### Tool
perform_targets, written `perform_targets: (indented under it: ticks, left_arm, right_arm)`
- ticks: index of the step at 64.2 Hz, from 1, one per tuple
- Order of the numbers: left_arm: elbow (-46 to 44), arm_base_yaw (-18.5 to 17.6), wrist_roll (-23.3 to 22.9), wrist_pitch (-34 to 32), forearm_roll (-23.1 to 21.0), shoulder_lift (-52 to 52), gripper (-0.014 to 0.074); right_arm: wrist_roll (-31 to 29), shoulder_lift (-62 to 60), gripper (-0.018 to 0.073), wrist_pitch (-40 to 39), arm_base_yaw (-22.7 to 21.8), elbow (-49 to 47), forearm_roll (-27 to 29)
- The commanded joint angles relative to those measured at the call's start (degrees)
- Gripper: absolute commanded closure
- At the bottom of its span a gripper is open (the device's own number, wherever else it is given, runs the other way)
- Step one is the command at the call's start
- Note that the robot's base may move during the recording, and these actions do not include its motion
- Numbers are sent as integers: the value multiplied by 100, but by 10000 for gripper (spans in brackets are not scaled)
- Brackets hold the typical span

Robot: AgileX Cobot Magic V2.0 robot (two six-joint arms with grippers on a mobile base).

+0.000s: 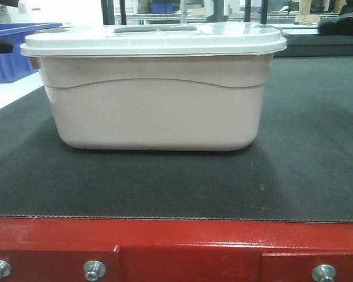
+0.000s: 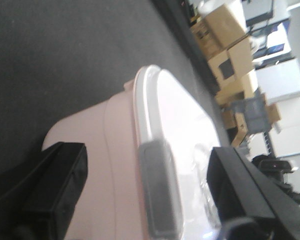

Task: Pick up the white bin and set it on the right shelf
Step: 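Close both grippers on the lid rims at opposite ends of the bin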

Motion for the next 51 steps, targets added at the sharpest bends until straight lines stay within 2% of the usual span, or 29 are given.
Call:
perform_targets:
  ticks: [1, 26, 51]
  left_arm:
    - [-190, -57, 91, 598, -815, -218, 196]
    - [-190, -571, 99, 514, -594, -95, 198]
    - [-190, -619, 99, 384, -542, -95, 198]
  right_arm:
    - [-261, -107, -36, 499, 192, -182, 703]
    - [-447, 355, -36, 310, 607, -182, 942]
    - [-514, 402, -35, 306, 729, -182, 1038]
